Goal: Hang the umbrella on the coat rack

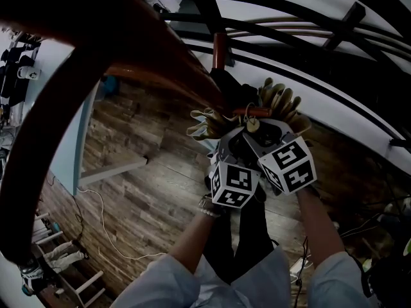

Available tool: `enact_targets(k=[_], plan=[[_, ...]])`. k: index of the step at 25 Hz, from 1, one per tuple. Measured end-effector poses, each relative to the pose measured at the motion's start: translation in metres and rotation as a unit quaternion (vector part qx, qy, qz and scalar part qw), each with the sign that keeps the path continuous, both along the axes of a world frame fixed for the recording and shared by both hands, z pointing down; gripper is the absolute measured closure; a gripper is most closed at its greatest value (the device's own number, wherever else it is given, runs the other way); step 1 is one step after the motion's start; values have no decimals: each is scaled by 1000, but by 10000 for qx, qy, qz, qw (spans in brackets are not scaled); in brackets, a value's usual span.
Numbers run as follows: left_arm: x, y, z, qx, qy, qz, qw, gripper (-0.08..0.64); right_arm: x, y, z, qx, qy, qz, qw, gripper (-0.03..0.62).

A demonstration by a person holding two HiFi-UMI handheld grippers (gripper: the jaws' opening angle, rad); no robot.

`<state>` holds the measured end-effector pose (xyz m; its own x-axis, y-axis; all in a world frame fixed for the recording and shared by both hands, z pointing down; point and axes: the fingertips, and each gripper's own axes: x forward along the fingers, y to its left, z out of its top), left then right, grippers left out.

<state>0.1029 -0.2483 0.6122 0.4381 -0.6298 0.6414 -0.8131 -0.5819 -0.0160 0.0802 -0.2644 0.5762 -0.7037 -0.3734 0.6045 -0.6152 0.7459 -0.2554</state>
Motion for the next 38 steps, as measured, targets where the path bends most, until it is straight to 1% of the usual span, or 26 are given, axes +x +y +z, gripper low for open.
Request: enact_targets(k=[13,19,26,31,35,38], plan=[[-12,-1,22,-185,-9,-116,9998,405,-14,-2,21,-37,233,-333,9992,457],[-18,-5,27,-161,-62,-70,9998,405,-20,-7,24,62,282,-383,9988,457],[-24,-8,32,-119,-55,-158,9998,405,-27,-8,29,142,342,-525,9979,457],[-27,-10,36,-206,32,-70,9998,405,-33,-10,32,224,483,-641,9965,456],[-30,-8,40,-326,98,-9,9994,405,-37,-9,34,231,469,-622,9967,456],[-31,-6,39,-397,67,30,9992,403,-39,-8,33,342,460,-674,9961,454]])
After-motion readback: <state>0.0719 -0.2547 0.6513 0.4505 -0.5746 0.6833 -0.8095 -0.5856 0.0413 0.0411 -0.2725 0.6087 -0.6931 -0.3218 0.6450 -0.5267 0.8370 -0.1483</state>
